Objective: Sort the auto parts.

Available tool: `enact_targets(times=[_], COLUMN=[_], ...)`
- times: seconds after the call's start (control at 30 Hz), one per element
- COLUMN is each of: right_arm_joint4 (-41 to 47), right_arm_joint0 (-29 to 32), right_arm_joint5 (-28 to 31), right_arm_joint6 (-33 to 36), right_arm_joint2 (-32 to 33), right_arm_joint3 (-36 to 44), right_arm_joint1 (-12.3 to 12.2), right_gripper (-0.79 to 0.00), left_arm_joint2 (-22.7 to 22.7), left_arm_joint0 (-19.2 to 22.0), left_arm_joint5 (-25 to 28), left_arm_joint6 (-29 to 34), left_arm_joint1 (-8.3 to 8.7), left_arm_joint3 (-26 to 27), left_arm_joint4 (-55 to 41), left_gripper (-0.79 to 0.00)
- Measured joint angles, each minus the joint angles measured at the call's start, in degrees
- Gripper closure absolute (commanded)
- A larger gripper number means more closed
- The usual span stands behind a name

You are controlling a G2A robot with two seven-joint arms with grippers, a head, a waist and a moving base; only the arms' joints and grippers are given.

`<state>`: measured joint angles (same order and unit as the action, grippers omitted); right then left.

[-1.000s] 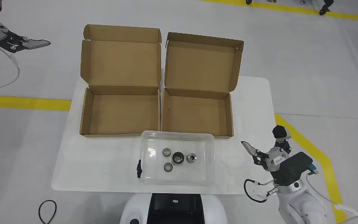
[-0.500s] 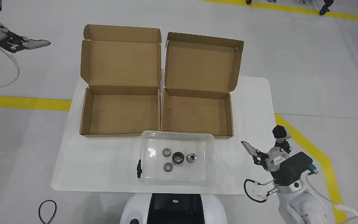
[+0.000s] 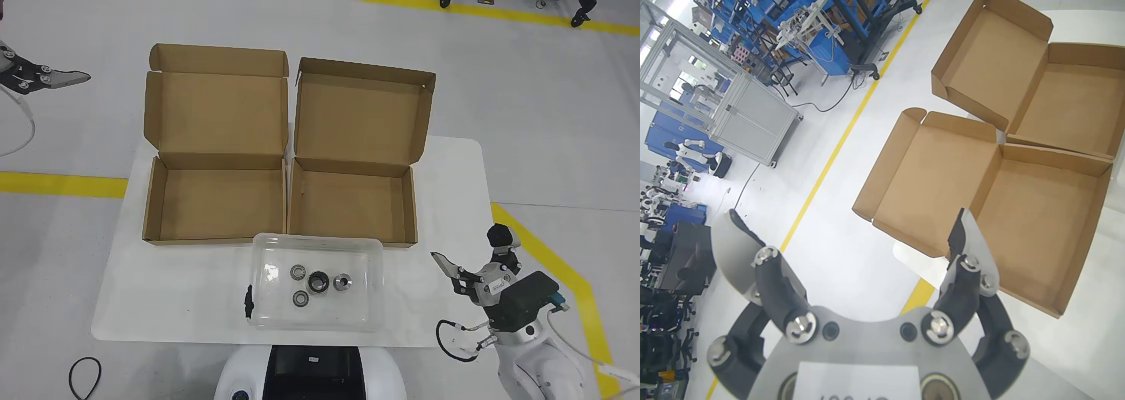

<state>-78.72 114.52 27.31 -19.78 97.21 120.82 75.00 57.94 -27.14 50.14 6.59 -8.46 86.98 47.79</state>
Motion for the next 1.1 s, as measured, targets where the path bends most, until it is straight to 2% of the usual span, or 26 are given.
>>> enact_targets(times=[0.7, 0.93, 1.1], right_arm_joint4=[0.03, 1.48, 1.81], right_arm_joint0=[-0.08, -3.27, -8.04], right_arm_joint5=[-0.04, 1.68, 7.04], right_arm_joint6=[0.27, 6.04, 10.76], right_arm_joint2=[-0.07, -1.95, -5.07], right_arm_joint3=[-0.07, -2.59, -6.11], right_arm_joint1=[-0.01, -0.31, -0.75], right_gripper=[-0.785, -0.785, -0.785], left_arm_joint2=[0.0, 0.0, 0.0], left_arm_joint0=[0.0, 0.0, 0.0], left_arm_joint5=[0.0, 0.0, 0.0], left_arm_joint6=[0.0, 0.0, 0.0], left_arm_joint1=[0.0, 0.0, 0.0], left_arm_joint3=[0.0, 0.0, 0.0], left_arm_joint4=[0.0, 0.0, 0.0], left_gripper=[-0.785, -0.785, -0.785])
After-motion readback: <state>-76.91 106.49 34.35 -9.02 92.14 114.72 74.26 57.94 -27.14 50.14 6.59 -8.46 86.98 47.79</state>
